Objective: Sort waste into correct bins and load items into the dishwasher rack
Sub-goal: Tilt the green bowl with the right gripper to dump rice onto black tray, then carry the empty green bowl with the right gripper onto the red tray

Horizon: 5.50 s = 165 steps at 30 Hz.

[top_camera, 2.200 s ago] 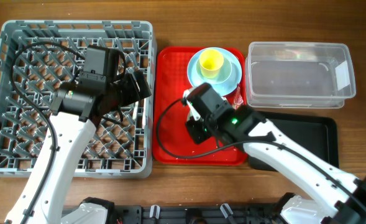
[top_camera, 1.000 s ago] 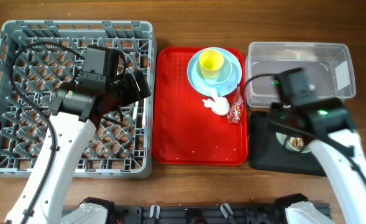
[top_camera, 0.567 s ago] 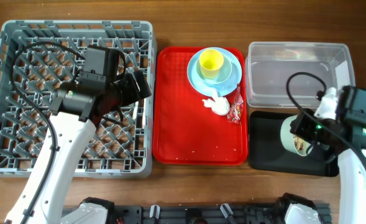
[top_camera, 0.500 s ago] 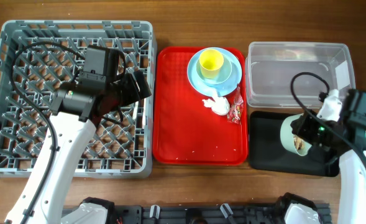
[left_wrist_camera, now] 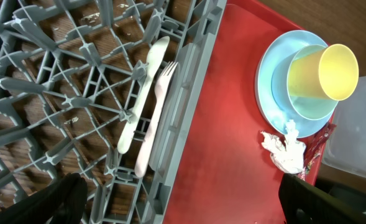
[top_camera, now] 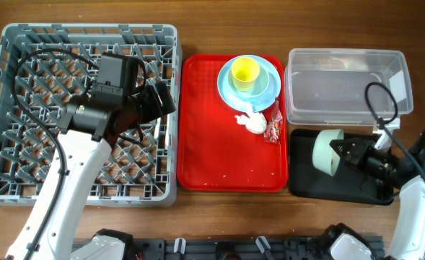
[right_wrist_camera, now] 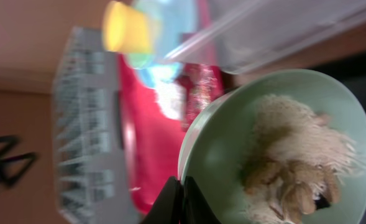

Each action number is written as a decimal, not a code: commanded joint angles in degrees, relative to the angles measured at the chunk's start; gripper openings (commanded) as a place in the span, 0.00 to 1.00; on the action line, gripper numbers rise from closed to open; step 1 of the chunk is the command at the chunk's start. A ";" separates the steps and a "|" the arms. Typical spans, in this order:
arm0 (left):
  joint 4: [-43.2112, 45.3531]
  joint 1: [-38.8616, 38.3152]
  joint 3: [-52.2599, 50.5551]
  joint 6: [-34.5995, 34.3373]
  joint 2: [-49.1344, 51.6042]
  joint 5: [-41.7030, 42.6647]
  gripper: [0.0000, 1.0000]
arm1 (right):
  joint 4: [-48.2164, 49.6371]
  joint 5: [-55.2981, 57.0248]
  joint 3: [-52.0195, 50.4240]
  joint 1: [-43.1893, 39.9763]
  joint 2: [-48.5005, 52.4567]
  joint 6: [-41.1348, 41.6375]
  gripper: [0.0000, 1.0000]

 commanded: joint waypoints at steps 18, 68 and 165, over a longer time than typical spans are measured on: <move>0.13 0.26 0.37 -0.74 -0.42 0.66 1.00 | -5.77 -18.51 -0.07 -8.85 8.59 -12.92 0.04; 0.13 0.26 0.37 -0.74 -0.42 0.66 1.00 | -17.81 -29.66 -0.07 -19.19 8.48 -17.29 0.04; 0.13 0.26 0.37 -0.74 -0.42 0.66 1.00 | 13.97 60.04 20.02 76.41 13.07 25.05 0.50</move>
